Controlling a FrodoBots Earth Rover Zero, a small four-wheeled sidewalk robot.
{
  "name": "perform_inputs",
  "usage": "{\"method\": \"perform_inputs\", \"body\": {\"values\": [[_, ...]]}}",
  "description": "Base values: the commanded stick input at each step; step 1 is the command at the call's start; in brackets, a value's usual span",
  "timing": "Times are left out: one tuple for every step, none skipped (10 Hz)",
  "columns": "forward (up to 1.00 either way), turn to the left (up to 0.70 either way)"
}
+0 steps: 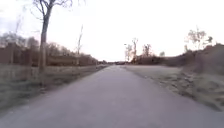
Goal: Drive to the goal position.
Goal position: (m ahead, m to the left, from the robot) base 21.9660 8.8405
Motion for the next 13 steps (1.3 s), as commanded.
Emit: {"method": "perform_inputs", "body": {"values": [[1.0, 0.01], [1.0, 0.01], [1.0, 0.01], [1.0, 0.01], [1.0, 0.01], [1.0, 0.01], [1.0, 0.01], [1.0, 0.01], [1.0, 0.01], [1.0, 0.01], [1.0, 0.01], [1.0, 0.01], [1.0, 0.01]]}}
